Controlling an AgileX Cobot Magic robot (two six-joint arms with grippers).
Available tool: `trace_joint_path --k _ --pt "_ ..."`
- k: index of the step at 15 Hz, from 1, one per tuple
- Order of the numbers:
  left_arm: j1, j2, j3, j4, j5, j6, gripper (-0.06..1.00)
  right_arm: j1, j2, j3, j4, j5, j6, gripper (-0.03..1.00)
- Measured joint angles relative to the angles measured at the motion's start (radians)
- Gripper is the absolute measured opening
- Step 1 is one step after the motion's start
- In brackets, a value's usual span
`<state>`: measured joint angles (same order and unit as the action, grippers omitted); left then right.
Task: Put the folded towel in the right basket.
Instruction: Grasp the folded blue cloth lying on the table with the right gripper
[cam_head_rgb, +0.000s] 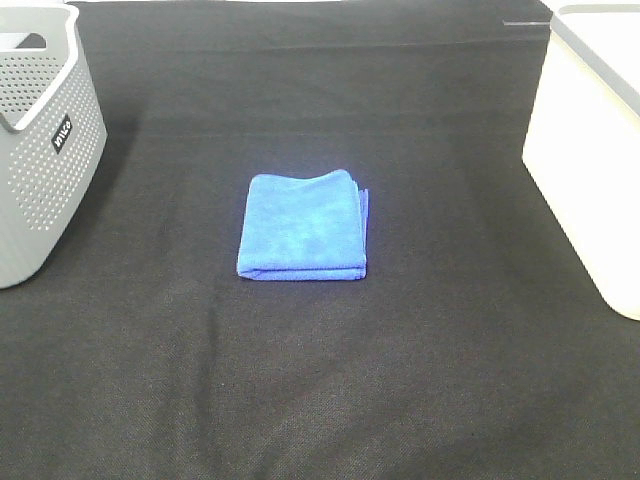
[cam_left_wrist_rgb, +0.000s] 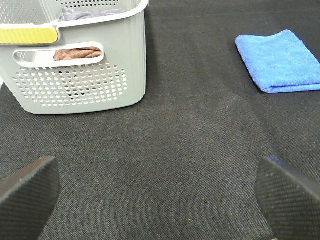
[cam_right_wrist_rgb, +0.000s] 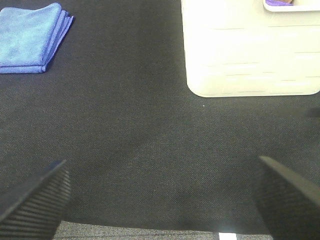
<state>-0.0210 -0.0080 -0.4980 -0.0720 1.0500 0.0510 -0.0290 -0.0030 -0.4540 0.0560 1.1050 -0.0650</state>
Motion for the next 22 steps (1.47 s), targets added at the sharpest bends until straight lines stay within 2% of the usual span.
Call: trace_joint_path --k 22 --pt "0.0 0.0 0.0 0.0 0.0 0.0 0.99 0.0 0.0 0.0 -0.001 0.0 0.005 0.95"
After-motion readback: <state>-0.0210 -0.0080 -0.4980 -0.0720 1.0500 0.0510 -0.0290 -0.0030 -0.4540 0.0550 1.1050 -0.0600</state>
